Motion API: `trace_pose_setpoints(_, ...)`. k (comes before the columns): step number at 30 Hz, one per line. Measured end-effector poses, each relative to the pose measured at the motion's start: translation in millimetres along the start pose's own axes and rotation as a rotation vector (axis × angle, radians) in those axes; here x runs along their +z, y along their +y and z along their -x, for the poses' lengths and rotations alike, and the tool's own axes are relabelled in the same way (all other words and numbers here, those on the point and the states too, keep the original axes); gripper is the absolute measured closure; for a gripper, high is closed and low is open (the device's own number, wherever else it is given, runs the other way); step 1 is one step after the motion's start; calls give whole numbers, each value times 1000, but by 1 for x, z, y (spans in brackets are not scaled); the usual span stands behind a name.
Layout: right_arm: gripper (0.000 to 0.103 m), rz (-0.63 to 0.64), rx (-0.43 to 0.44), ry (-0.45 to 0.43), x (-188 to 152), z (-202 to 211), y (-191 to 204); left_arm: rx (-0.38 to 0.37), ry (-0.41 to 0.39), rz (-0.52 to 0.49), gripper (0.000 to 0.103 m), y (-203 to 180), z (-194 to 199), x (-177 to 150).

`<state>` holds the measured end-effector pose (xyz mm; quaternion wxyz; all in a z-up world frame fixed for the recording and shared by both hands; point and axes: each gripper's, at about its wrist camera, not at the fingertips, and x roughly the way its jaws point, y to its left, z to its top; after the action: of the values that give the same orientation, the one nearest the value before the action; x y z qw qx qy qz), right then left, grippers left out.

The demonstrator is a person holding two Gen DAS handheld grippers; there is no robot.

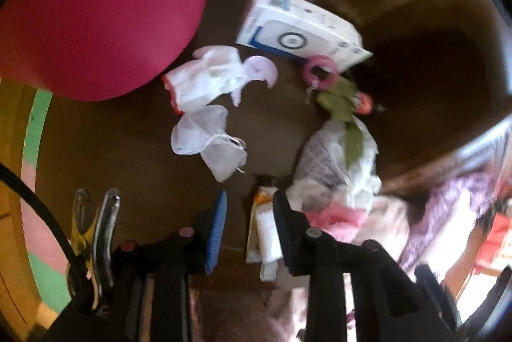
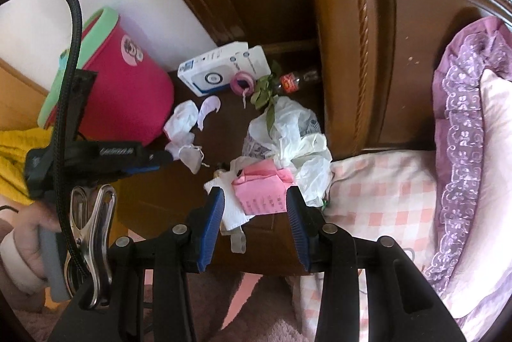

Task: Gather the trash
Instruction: 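Grasp the white mesh drawstring bag with the left gripper while the right approaches the pink paper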

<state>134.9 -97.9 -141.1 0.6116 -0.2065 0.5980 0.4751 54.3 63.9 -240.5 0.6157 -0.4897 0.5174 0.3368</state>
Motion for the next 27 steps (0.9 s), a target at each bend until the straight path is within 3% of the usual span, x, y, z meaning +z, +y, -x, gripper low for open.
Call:
trace_pose_setpoints(7,62,-15,-1,50,-5,-16,-13,16,-39,68,68,1,-18,15)
trace_pose_setpoints(27,62,-17,-16,122,-13,-40,-27,98,7,195,70,22,-70,29)
